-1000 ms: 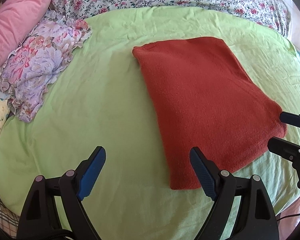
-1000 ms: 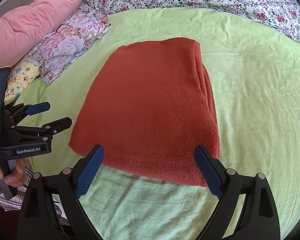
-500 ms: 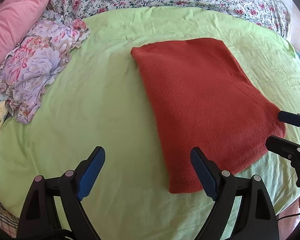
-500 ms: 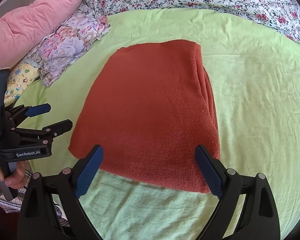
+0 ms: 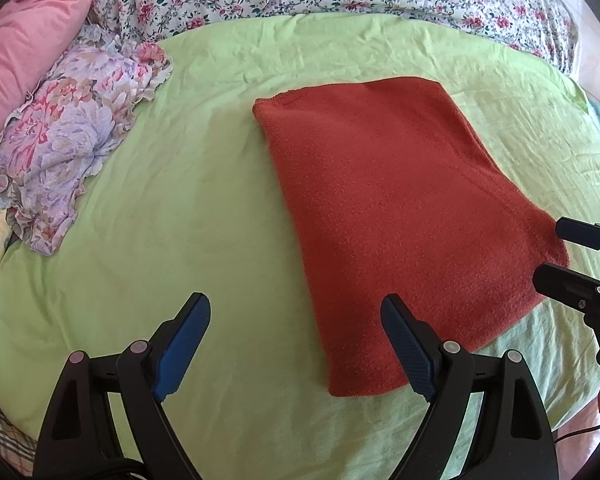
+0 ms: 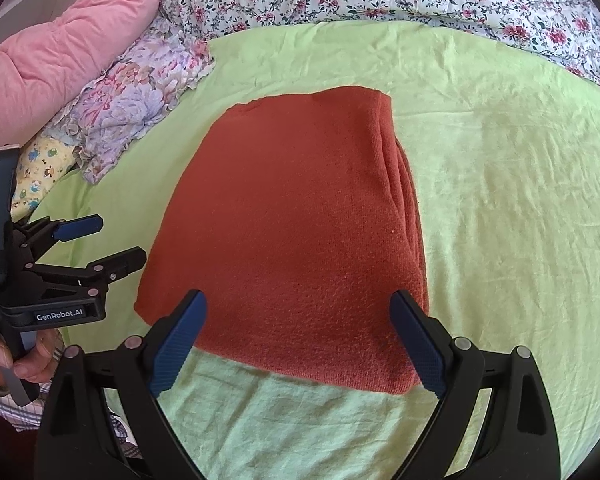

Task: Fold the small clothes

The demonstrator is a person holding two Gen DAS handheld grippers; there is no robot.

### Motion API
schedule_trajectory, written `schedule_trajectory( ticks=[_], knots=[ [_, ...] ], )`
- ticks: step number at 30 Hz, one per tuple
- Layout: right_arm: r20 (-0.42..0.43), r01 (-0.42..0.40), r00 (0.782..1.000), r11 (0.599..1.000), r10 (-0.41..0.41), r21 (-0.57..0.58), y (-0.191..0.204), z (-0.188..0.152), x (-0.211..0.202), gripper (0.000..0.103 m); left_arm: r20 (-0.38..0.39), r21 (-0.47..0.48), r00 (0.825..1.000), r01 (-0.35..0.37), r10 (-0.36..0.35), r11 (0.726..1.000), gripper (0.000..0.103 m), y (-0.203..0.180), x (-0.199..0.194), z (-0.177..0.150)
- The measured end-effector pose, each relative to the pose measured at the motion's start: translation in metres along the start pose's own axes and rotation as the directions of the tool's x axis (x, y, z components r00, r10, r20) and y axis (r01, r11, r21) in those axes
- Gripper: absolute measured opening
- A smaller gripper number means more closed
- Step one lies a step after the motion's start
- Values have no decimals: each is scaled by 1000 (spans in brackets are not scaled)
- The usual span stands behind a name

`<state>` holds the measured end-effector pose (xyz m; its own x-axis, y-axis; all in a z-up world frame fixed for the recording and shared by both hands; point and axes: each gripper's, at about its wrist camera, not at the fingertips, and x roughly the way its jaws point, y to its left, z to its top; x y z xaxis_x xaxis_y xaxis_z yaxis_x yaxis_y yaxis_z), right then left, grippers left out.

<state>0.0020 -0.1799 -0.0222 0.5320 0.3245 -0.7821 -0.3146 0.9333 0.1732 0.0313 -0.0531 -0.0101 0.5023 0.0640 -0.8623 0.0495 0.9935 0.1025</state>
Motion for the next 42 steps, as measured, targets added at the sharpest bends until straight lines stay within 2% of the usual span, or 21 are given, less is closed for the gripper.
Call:
schedule_trajectory(
  ticks=[29, 42],
  knots=[
    [1, -12, 1000, 1000, 12, 23, -3, 0, -3, 93, -1, 14, 1000, 18, -18, 1000, 88, -6, -1, 5],
    [1, -14, 1000, 1000, 14, 22, -4, 9, 0, 93, 22, -16, 999, 31, -31, 999, 88, -3, -2, 11]
  ],
)
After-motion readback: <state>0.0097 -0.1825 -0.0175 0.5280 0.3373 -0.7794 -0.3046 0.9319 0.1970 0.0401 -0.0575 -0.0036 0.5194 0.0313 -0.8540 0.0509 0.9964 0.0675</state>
